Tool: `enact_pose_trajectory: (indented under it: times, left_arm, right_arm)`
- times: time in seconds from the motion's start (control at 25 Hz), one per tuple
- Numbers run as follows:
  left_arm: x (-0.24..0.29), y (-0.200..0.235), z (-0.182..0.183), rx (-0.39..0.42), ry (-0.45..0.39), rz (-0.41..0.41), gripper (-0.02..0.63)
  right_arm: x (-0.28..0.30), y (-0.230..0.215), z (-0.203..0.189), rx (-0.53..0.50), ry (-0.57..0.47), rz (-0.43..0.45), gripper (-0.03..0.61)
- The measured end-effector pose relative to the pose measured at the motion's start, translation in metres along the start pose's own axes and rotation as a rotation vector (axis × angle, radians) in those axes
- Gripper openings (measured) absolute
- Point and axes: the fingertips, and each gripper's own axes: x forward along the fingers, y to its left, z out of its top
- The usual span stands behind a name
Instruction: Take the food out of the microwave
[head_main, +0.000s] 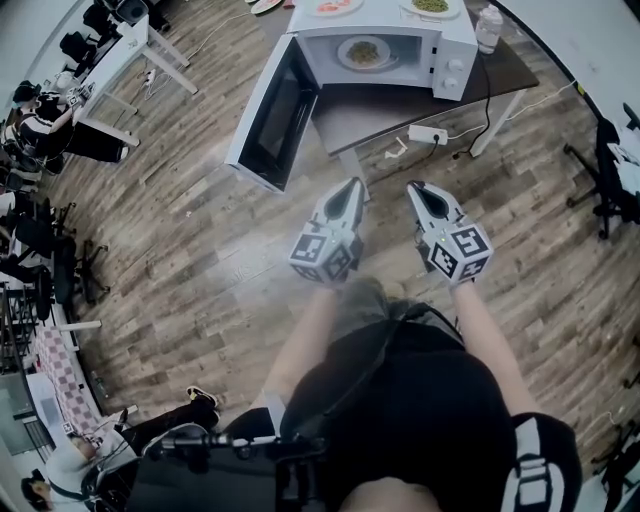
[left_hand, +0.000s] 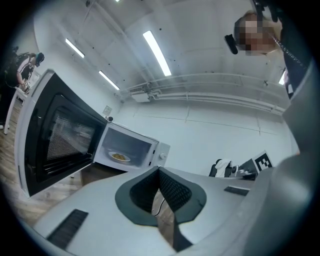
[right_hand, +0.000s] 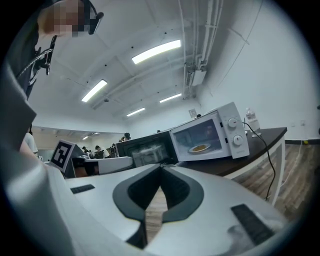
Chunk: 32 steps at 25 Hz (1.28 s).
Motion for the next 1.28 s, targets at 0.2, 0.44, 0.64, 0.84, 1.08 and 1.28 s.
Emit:
enact_pose_trajectory:
  times: [0.2, 0.44, 0.64, 0.84, 1.08, 1.28]
  left_arm:
    - [-0.003, 0.004, -0.006, -0.007, 0.009, 0.022, 0.002]
    - [0.010, 0.007, -0.015, -0.015, 0.024, 0.018, 0.002]
    - [0.031, 0.008, -0.015, -0.014, 0.030, -0.018, 0.002]
    - [0.048, 0.022, -0.007, 0.004, 0.019, -0.035, 0.002]
    - [0.070, 0.049, -0.008, -0.013, 0.021, -0.007, 0.002]
    - [0.092, 0.069, -0.007, -0.012, 0.022, -0.010, 0.002]
  right_arm:
    - [-0.001, -0.001, -0.010, 0.023, 0.015, -0.001, 0.003]
    - [-0.002, -0.016, -0.019, 0.037, 0.028, -0.030, 0.003]
    - [0.006, -0.034, -0.015, 0.045, 0.027, -0.060, 0.003]
    - [0.030, -0.040, -0.014, 0.028, 0.040, -0.059, 0.003]
    - [0.058, -0.050, -0.012, 0.009, 0.073, -0.044, 0.003]
    - [0.087, -0.063, -0.008, -0.030, 0.097, -0.026, 0.005]
